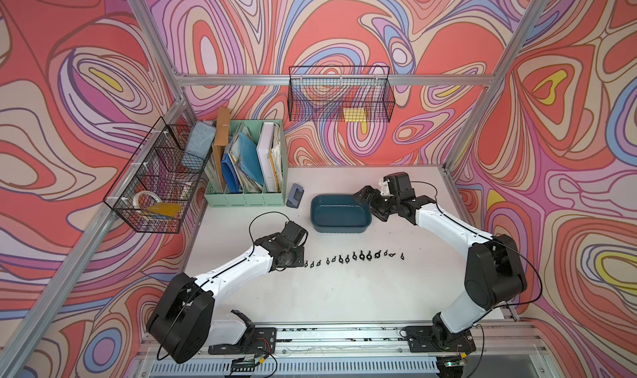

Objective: Take out the wing nut from the storage box
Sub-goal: Place the wing nut at the center of the board.

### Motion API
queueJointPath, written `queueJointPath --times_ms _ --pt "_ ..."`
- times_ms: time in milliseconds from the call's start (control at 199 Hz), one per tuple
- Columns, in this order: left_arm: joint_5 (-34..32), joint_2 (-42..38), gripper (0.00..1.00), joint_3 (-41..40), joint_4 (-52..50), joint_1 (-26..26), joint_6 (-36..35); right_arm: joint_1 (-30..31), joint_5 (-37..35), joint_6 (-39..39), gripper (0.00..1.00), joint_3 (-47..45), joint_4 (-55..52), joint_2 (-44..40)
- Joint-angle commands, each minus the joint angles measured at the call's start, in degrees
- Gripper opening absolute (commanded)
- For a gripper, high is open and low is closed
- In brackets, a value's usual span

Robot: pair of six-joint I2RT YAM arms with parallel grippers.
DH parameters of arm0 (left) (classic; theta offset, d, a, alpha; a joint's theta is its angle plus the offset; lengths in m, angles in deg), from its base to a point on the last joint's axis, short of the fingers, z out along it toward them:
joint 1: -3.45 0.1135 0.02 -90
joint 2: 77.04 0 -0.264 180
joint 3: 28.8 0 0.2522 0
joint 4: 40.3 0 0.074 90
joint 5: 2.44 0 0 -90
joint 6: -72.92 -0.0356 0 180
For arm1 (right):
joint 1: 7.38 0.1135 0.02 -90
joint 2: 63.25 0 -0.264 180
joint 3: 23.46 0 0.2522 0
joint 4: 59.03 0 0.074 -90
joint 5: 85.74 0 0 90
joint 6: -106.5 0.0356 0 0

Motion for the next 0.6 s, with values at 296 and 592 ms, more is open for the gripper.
queueJointPath --times_ms 296,592 --pt "-0.18 3.02 0.00 -1.78 3.78 -2.53 1.63 -0.41 1.13 -1.07 0.98 1.12 -1.08 -0.19" --pt "0.08 5.14 0.00 -1.83 4.73 -3.00 1.43 -0.44 1.40 -0.66 0.98 0.86 -0.90 -0.02"
